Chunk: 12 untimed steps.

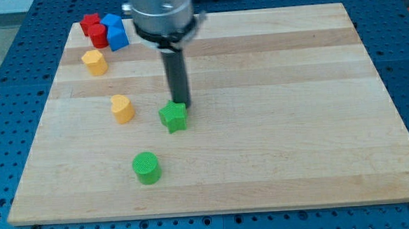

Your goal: Place the green star to the right side of the green circle

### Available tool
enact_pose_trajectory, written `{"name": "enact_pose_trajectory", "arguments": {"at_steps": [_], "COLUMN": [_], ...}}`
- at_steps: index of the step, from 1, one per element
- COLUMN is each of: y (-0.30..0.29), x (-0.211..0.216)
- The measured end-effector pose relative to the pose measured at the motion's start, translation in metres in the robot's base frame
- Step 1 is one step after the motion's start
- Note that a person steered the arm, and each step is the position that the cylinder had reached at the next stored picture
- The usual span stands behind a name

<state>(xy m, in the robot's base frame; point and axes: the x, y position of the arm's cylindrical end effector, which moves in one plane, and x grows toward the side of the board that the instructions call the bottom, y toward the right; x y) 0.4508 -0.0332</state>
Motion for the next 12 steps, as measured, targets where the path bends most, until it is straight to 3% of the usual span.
{"name": "enact_pose_trajectory", "arguments": {"at_steps": [1,3,5,6,7,8,10,12], "y": [0.020,-0.014,0.007,0.008,-0.014,-0.052,-0.044,-0.029], "x": [0.022,-0.042,0.045,0.039,-0.010,0.004,0.064,0.012]}}
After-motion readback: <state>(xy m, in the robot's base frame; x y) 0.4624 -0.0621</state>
